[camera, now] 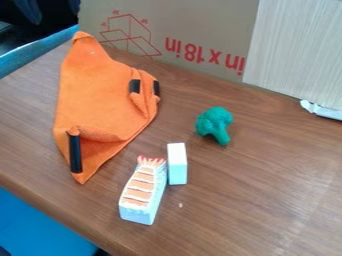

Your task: Fold the cloth from bottom to top

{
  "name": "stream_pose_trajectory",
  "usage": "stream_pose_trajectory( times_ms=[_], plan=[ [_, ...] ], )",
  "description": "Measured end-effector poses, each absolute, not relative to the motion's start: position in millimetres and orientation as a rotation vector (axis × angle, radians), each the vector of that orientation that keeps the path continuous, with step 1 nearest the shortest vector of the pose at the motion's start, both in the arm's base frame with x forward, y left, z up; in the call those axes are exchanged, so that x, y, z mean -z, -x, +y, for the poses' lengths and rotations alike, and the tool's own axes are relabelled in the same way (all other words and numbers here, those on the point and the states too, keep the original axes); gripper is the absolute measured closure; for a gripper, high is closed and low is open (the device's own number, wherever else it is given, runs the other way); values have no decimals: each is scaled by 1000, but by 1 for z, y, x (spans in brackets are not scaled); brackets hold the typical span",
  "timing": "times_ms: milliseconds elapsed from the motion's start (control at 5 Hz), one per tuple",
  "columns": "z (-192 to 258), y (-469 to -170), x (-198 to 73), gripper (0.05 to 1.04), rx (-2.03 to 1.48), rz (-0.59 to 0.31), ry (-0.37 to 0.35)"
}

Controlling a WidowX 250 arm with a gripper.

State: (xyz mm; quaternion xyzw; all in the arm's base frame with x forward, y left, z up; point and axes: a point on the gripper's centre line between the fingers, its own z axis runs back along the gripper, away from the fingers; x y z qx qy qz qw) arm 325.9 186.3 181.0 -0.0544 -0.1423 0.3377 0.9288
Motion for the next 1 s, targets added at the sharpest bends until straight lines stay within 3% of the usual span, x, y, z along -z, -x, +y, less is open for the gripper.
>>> stream_pose_trajectory(
  times_ms=[600, 1000],
  plan=[
    [174, -315, -144, 83, -624, -196, 155],
    [132, -278, -141, 83, -463, -272, 73]
  ],
)
